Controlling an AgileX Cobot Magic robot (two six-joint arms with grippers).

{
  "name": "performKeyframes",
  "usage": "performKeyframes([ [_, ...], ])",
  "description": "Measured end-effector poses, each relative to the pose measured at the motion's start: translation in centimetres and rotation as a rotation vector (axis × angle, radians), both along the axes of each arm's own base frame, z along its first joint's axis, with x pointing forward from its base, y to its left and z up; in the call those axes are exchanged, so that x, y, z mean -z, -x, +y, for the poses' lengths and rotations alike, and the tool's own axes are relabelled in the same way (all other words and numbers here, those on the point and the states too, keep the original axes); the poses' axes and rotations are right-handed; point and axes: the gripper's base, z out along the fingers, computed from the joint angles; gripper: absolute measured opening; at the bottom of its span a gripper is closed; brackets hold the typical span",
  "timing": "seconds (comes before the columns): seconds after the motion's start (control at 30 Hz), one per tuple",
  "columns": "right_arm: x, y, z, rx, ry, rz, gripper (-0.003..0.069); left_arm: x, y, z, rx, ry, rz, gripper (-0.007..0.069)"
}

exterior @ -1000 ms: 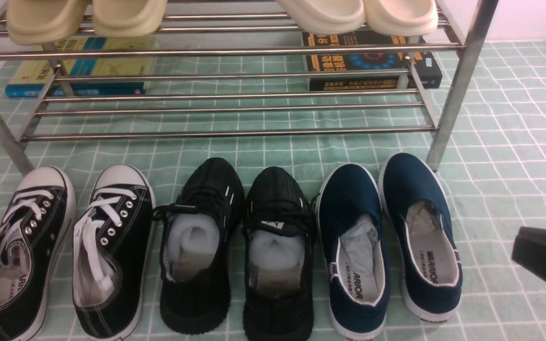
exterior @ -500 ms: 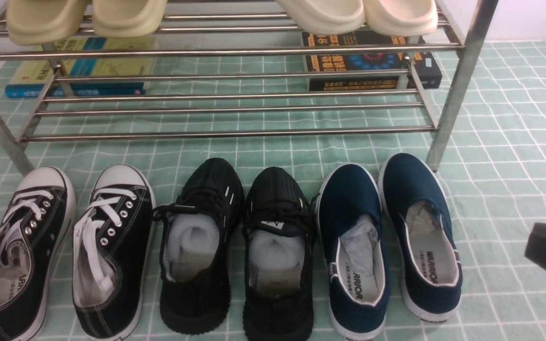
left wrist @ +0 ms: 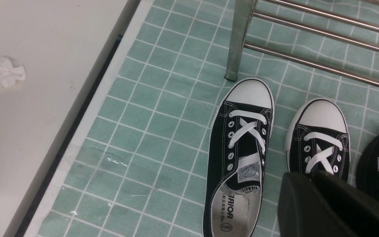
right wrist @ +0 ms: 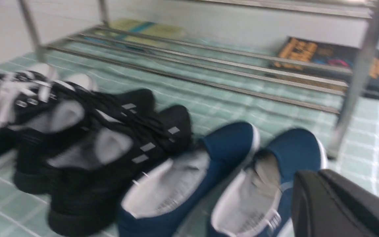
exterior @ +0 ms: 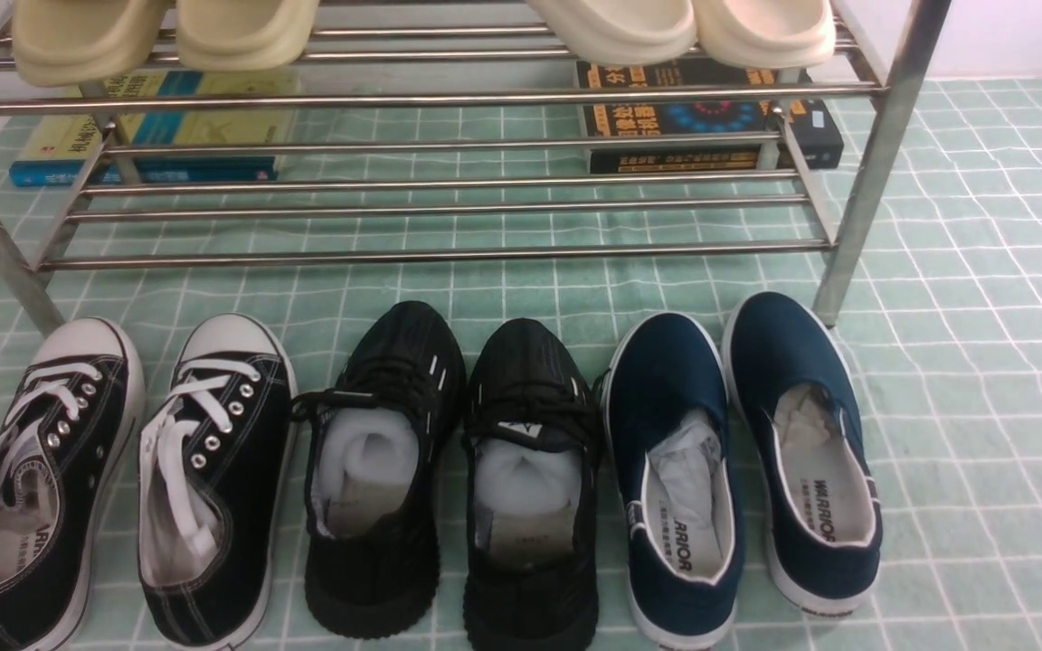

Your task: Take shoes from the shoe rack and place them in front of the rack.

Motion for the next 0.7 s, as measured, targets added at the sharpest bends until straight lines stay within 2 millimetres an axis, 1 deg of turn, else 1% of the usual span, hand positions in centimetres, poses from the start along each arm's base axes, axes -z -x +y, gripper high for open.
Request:
performKeyframes([
  [0.03,1.4,0.1,-0.2,0.023,0.01,0.019,0.0038,0.0,0.0,0.0,0.003,0.005,-0.001,0.0076],
  [0.1,3.4,0.3,-0.7,0.072,0.018,0.039,0.0039,0.0,0.0,-0.2,0.01,0.018,-0.001,0.0078],
  [0.13,3.6,0.4,-0.8,0.082,0.016,0.035,0.0039,0.0,0.0,-0.2,0.01,0.018,-0.001,0.0079],
  [0.17,5.5,0.6,-1.1,0.121,0.029,0.067,0.0041,0.0,0.0,-0.2,0.012,0.023,-0.001,0.0081],
  [0.23,7.1,0.8,-1.5,0.163,0.041,0.1,0.0041,0.0,0.0,-0.2,0.013,0.024,-0.002,0.0082],
  [0.27,7.5,0.9,-1.6,0.173,0.045,0.118,0.0042,0.0,0.0,-0.2,0.013,0.024,-0.002,0.0081],
  [0.3,7.9,1.0,-1.7,0.188,0.049,0.142,0.0043,0.0,0.0,-0.2,0.013,0.024,-0.002,0.0081],
  [0.7,7.9,1.2,-2.3,0.309,0.03,0.161,0.0062,0.1,0.0,-0.2,0.014,0.026,-0.001,0.0089],
])
